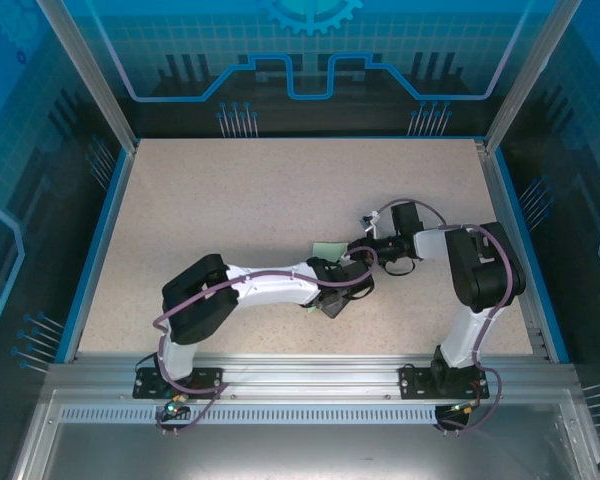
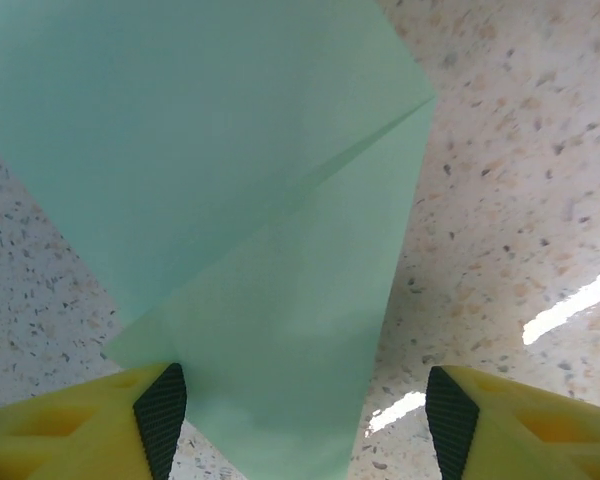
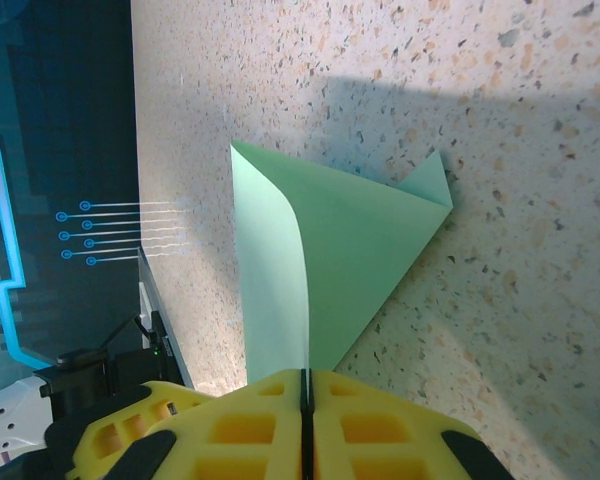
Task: Fold a paper plane with a square sheet of paper (fold left side to right side)
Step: Fold the wing for the fifth time at the center of the table.
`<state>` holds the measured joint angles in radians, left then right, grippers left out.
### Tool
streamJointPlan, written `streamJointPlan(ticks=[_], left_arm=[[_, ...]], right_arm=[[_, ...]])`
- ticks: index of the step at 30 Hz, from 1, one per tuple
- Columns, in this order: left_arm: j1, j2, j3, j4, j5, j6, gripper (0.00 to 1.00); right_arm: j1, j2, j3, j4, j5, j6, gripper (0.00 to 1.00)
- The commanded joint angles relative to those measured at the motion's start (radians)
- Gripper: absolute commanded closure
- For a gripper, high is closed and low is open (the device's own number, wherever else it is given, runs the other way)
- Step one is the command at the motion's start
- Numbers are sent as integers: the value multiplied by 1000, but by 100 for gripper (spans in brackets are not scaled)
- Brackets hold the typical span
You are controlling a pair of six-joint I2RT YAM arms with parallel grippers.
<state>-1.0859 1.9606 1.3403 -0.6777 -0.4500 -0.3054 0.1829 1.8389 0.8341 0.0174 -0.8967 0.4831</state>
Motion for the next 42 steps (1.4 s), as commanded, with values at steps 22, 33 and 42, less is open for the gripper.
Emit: streamJointPlan(ticks=[22, 33, 42], left_arm=[[-16, 70, 35, -33, -64, -1, 55], [-11, 65, 30, -33, -69, -13, 64], [24, -8, -31, 44, 10, -29, 75]], right_arm=[[27, 26, 39, -67, 11, -21, 89], [28, 18, 40, -114, 18, -53, 87], [12, -37, 65, -152, 20, -76, 77]])
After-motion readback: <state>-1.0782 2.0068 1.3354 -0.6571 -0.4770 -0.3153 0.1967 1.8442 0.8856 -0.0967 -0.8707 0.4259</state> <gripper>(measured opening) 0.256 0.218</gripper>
